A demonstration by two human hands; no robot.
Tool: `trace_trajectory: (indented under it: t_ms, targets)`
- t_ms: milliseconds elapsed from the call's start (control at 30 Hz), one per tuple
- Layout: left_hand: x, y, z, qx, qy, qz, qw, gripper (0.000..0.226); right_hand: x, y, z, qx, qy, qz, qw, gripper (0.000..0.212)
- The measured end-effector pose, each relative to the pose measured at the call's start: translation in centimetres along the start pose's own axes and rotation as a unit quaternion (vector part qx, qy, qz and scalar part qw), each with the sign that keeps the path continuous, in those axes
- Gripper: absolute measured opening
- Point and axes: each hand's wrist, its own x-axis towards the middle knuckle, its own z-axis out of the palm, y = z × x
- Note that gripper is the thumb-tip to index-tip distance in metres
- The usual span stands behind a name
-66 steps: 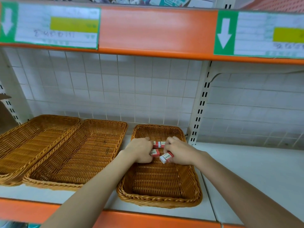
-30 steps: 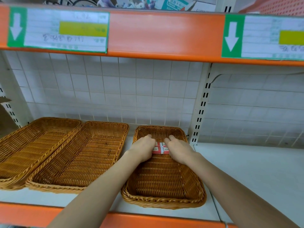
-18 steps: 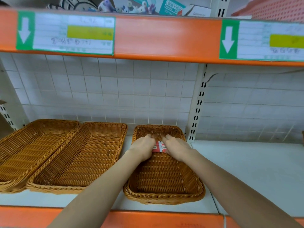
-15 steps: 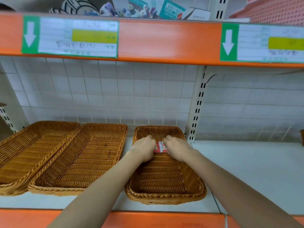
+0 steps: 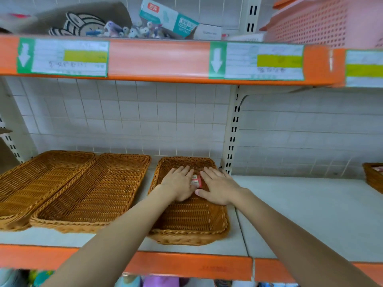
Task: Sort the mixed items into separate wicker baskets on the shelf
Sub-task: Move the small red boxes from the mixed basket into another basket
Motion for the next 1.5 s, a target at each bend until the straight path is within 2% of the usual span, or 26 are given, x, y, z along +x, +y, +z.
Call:
trace_trajectory:
  t_ms: [167, 333, 967, 1500]
  targets:
    - [-0.8, 4.0, -0.9, -0.026, 0.005, -0.043, 0.999, 0.066, -3.1, 3.4, -0.4, 0.035, -0.005, -0.022, 0.999, 0.076]
    - [-1.3, 8.3, -1.6, -0.038, 0.013, -0.058, 0.998, 0.065, -5.6, 7.5, 0.2, 0.020, -0.007, -0.031, 0.999, 0.069]
    - [3.9, 21.0, -2.2, 0.008, -0.005, 0.060, 0.998, 0.070, -13.2, 19.1, 2.6, 0.035, 0.007, 0.122, 0.992, 0.065]
    - [8.3, 43.9, -4.6, -0.035, 0.031, 0.121, 0.992, 0.067, -25.5, 38.4, 2.7, -0.001, 0.023, 0.174, 0.985, 0.062]
